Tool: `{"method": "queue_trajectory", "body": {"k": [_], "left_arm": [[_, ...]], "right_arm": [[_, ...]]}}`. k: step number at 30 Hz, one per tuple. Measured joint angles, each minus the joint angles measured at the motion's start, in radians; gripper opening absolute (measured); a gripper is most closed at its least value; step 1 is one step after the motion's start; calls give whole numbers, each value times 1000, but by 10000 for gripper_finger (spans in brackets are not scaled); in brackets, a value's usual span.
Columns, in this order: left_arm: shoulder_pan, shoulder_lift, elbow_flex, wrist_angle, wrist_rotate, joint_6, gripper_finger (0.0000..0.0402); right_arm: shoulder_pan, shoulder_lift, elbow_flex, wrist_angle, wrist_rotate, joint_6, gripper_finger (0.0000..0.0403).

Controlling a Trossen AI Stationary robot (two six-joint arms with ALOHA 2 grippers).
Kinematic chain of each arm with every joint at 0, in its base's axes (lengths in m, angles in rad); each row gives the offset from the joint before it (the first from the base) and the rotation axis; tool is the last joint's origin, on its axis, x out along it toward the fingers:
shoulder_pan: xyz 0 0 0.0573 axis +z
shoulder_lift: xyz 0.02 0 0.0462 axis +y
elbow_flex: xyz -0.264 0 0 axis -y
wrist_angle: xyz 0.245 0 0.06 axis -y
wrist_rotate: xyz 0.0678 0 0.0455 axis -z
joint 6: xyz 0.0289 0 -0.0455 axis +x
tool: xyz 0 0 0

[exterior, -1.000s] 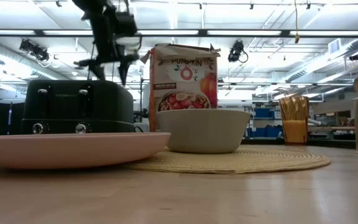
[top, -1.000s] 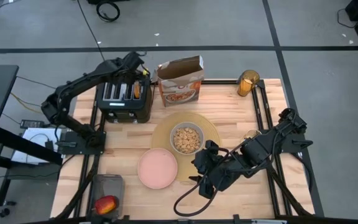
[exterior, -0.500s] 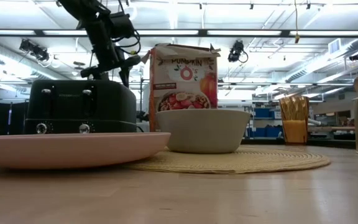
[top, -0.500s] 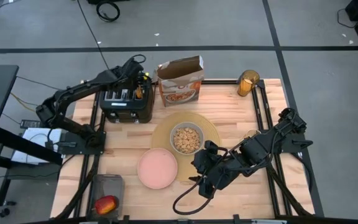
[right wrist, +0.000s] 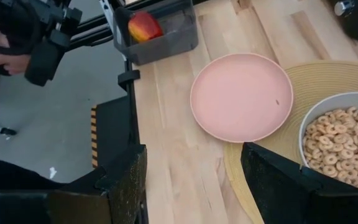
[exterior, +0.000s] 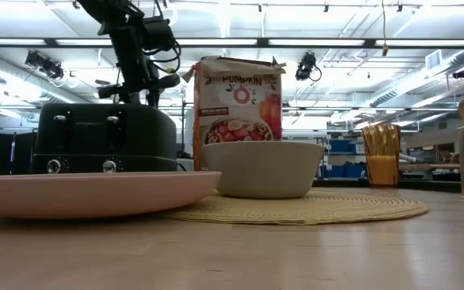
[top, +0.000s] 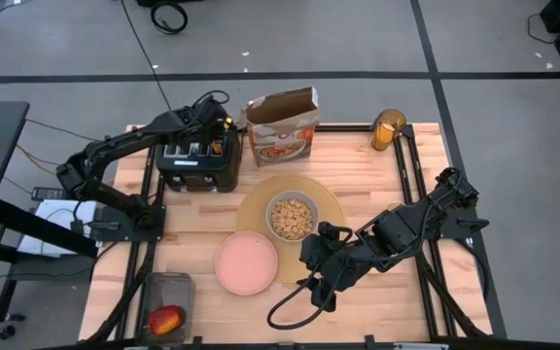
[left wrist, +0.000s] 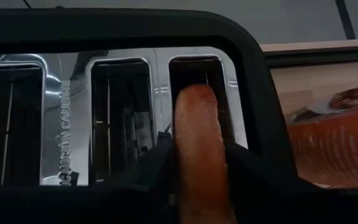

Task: Arrange a breakfast setting
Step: Put the toasted bread from the toaster on the pink plate

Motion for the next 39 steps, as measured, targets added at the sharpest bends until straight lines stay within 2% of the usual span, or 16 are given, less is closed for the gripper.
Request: {"method": "queue_trajectory", "body": {"k": [8, 19, 23, 27, 30, 33, 39], "left_arm": [[1, -53, -2, -16, -4, 3, 63], [0, -182, 41, -25, -26, 8, 65], [-27, -245, 100, -28, -25, 25, 65], [-74, -331, 200, -150, -24, 77, 65], [-146, -399, 265, -271, -27, 106, 65], [-268, -475, 279, -330, 11, 96, 64], [-577, -592, 162, -331, 55, -56, 64]], "right_arm": [[0, 0, 0, 0, -5, 7, 266], [0, 0, 0, 0, -32, 7, 266], [0, 0, 0, 0, -33, -1, 266], [-4, -1, 0, 0, -33, -3, 266], [-10, -1, 0, 0, -33, -4, 266], [-20, -1, 0, 0, -31, -4, 266], [-44, -1, 0, 17, -24, -5, 266]]}}
